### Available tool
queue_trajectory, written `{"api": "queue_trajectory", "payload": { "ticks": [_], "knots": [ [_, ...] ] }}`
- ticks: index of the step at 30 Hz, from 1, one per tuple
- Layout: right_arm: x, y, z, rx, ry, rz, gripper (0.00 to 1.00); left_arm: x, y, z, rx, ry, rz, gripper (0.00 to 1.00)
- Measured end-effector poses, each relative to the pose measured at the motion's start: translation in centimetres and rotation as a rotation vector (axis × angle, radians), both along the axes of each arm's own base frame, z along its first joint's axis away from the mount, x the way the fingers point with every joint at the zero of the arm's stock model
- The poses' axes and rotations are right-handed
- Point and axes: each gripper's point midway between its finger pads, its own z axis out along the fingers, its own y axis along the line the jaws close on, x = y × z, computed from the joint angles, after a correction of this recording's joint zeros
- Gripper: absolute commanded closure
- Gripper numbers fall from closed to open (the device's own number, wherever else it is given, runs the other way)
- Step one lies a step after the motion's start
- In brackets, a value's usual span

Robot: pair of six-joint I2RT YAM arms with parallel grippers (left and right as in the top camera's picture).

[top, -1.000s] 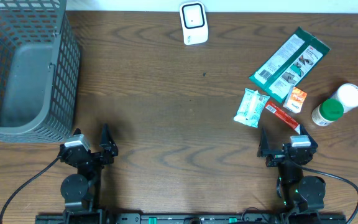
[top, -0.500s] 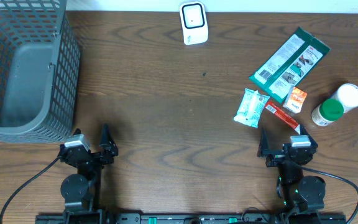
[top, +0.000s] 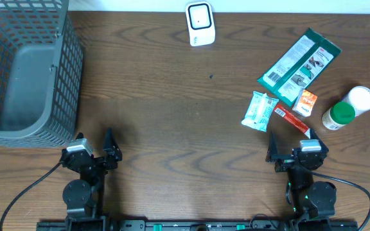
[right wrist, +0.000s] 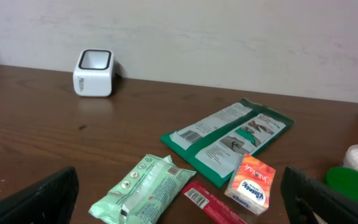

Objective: Scan the item barcode

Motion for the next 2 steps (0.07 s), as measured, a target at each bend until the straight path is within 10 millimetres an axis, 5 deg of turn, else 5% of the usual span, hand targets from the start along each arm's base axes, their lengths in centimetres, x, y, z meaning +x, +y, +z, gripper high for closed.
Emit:
{"api": "queue_trajectory", "payload": {
  "ticks": [2],
  "knots": [
    [0.00,0.00,0.00,0.000,0.000,0.000,0.01,0.00,0.00,0.02,0.000,0.000,0.000,0.19]
  ]
}}
